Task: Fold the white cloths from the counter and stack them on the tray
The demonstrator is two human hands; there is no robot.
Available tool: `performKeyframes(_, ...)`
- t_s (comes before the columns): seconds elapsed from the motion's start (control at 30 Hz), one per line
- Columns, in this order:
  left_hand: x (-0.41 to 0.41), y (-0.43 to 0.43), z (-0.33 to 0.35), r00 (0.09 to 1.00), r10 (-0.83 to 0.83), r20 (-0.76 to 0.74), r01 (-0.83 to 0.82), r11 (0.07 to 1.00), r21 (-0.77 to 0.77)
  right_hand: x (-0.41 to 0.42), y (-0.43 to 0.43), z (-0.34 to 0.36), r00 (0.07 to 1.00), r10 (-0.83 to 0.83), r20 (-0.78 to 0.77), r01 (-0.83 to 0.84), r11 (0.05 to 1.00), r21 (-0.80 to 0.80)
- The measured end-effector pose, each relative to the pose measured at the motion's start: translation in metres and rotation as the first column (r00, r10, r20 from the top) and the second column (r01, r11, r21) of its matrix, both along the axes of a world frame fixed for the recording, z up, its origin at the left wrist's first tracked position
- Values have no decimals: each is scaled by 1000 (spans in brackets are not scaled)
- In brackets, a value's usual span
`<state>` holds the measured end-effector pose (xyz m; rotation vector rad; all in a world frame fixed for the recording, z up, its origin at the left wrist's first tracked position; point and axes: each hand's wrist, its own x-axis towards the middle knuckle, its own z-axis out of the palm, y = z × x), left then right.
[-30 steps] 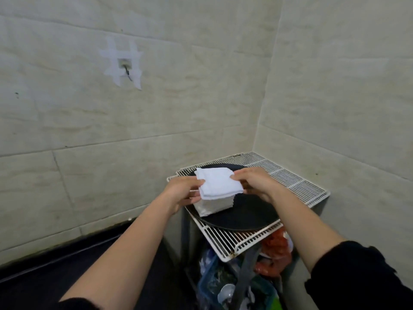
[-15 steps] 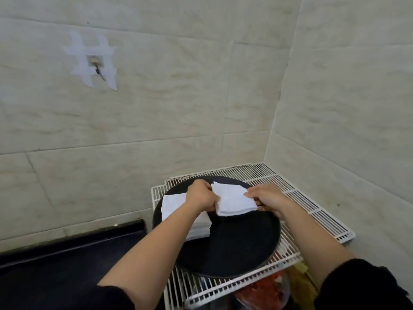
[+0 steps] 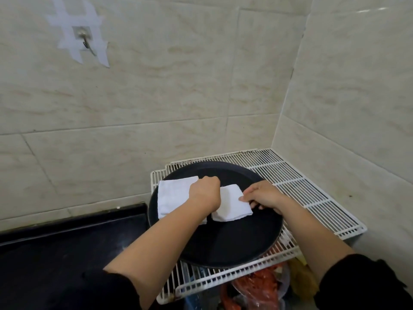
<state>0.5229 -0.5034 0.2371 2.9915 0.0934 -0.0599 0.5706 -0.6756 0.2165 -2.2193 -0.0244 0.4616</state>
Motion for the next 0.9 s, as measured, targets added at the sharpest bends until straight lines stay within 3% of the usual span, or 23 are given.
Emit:
performKeyframes(0.37, -12, -1, -10, 997, -58, 55, 53, 995, 84, -8, 3, 4, 999, 31, 39, -26, 991, -130)
performKeyframes(0.5, -16, 11, -10, 987, -35, 157, 48, 995, -82, -9, 14, 16, 980, -11, 197, 40, 989, -142)
performKeyframes(0.67, -38, 55, 6, 911, 100, 400, 31, 951, -307, -21, 58, 47, 947, -3, 322, -20, 998, 66)
performKeyframes(0.9, -122, 172, 3, 814, 442, 376, -257, 856, -449, -84, 197, 63, 902, 249, 354, -308, 944, 121)
